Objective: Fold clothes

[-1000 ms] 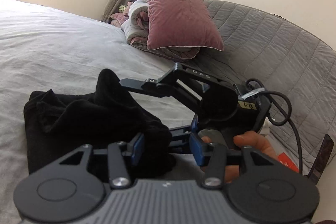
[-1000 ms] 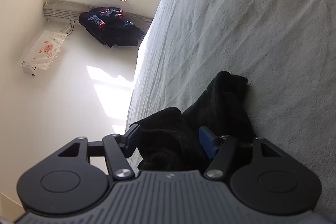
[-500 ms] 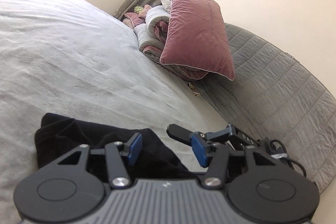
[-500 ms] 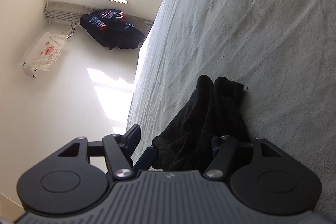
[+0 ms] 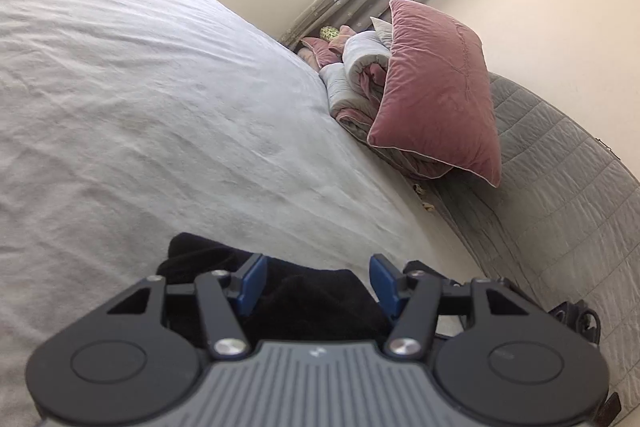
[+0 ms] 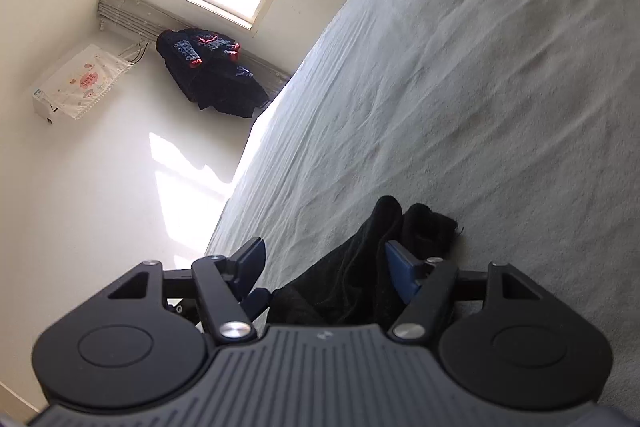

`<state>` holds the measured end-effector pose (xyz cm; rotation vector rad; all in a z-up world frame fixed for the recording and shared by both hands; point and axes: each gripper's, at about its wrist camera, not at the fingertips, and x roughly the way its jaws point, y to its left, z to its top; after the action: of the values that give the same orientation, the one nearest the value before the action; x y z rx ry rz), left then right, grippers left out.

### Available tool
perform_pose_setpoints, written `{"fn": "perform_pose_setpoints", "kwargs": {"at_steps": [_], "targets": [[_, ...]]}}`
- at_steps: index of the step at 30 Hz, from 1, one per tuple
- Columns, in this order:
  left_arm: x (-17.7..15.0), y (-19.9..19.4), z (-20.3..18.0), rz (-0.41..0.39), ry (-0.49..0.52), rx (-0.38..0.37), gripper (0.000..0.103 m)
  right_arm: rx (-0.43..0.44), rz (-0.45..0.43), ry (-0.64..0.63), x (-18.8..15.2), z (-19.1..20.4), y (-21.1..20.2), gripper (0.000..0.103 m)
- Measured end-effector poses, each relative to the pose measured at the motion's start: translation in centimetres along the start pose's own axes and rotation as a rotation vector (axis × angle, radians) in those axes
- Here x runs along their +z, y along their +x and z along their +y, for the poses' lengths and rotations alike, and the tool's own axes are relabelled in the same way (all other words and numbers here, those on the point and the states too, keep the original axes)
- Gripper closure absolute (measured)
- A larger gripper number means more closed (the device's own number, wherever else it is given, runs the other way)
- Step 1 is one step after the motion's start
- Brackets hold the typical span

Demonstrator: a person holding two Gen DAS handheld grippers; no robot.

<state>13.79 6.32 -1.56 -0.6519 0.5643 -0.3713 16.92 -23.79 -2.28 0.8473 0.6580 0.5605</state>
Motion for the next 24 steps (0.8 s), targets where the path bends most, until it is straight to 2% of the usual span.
{"fn": "perform_pose_setpoints", "kwargs": {"at_steps": [2,4,7,10,11,12,14,18,20,24], "targets": [[-0.2,-1.4,0.7,-0.023,0.004,0.052,0.045,-0.025,-0.053,-0.121,-0.3,1.4,-0.9,0.033],[-0.3,-2.6,1.4,-0.047,-0.003,0.091,0.045,0.002,-0.05,-0.219,-1.0,2.5,-0.9,0.033],[-0.2,-3.6,2.3,-0.068,-0.038,0.099,0.045,0.021,0.022,-0.368,-2.6,3.9,0.6,0.033],[-0.2,-3.8,2.7,-0.07,-0.044,0.103,0.045,-0.034,0.097,-0.518,-4.5,4.8,2.8,0.034],[-0.3,-3.8,2.8,-0.069,-0.042,0.105,0.045,-0.058,0.116,-0.563,-5.1,5.0,3.5,0.041],[-0.3,-3.8,2.8,-0.067,-0.04,0.108,0.045,-0.083,0.126,-0.597,-5.5,5.1,4.1,0.062],[-0.4,-3.6,2.7,-0.065,-0.028,0.113,0.045,-0.125,0.126,-0.63,-5.9,4.9,4.7,0.092],[-1.0,-2.8,2.1,-0.049,0.012,0.101,0.045,-0.138,-0.027,-0.483,-4.0,3.6,2.8,0.095],[-1.2,-2.1,1.9,-0.036,0.033,0.112,0.045,-0.191,-0.086,-0.377,-2.7,2.3,1.8,0.096],[-1.6,-0.9,1.7,-0.018,0.075,0.142,0.045,-0.307,-0.084,-0.227,-1.3,-0.9,2.0,0.095]]}}
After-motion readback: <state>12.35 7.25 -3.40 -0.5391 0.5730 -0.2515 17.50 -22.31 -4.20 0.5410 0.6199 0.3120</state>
